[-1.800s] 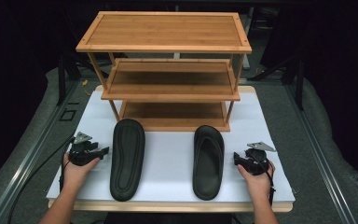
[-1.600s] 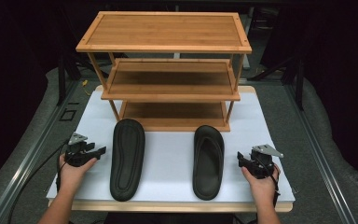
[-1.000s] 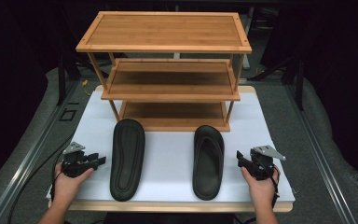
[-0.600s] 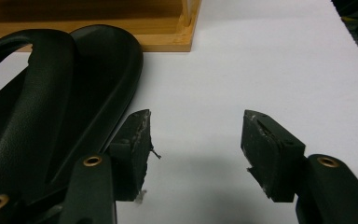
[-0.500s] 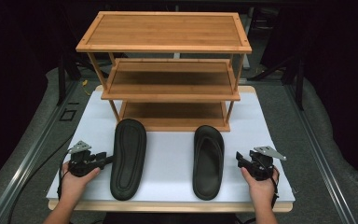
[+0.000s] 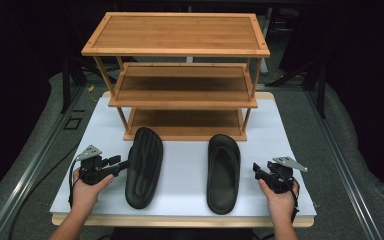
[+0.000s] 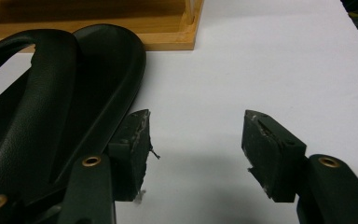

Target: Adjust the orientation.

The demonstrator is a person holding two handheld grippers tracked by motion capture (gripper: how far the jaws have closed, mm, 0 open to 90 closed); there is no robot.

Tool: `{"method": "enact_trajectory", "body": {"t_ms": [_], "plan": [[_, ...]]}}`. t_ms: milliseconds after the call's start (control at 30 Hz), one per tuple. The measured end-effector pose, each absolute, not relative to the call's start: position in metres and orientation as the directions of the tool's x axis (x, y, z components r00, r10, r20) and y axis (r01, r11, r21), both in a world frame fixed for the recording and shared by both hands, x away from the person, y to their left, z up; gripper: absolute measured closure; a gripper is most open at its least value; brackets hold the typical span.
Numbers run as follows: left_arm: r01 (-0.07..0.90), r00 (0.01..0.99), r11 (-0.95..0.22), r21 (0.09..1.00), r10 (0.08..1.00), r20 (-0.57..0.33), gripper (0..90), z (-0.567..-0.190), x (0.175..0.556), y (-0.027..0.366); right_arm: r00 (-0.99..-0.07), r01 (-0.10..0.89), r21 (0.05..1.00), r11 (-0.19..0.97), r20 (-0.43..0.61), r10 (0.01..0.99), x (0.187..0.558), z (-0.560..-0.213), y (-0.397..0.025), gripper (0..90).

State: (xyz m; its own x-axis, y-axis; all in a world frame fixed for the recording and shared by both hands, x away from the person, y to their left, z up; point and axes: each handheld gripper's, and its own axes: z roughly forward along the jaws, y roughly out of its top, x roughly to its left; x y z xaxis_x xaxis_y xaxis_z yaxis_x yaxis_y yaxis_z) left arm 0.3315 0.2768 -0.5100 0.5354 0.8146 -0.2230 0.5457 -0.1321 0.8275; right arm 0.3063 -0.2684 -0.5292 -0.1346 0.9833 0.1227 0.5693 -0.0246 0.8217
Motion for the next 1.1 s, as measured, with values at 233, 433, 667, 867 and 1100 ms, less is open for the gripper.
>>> {"method": "enact_trajectory", "body": {"t_ms": [233, 433, 667, 867, 1100], "plan": [[0.538, 0.547, -0.122, 0.834, 0.804, -0.235, 52.4, -0.502, 0.336, 0.268, -0.129, 0.569, 0.821, -0.036, 0.132, 0.983, 0.306, -0.529, -0.269, 42.0], [0.519, 0.571, -0.119, 0.847, 0.785, -0.239, 52.1, -0.496, 0.338, 0.256, -0.12, 0.569, 0.821, -0.048, 0.141, 0.983, 0.304, -0.526, -0.272, 41.8], [0.495, 0.61, -0.102, 0.863, 0.748, -0.262, 50.0, -0.487, 0.34, 0.229, -0.149, 0.563, 0.825, -0.056, 0.169, 0.974, 0.306, -0.528, -0.272, 41.8], [0.489, 0.637, -0.101, 0.866, 0.72, -0.276, 48.8, -0.484, 0.341, 0.201, -0.135, 0.561, 0.824, -0.072, 0.177, 0.975, 0.305, -0.528, -0.274, 41.3], [0.493, 0.661, -0.094, 0.865, 0.687, -0.302, 48.6, -0.491, 0.34, 0.171, -0.136, 0.567, 0.82, -0.078, 0.187, 0.973, 0.306, -0.529, -0.275, 41.3]]}}
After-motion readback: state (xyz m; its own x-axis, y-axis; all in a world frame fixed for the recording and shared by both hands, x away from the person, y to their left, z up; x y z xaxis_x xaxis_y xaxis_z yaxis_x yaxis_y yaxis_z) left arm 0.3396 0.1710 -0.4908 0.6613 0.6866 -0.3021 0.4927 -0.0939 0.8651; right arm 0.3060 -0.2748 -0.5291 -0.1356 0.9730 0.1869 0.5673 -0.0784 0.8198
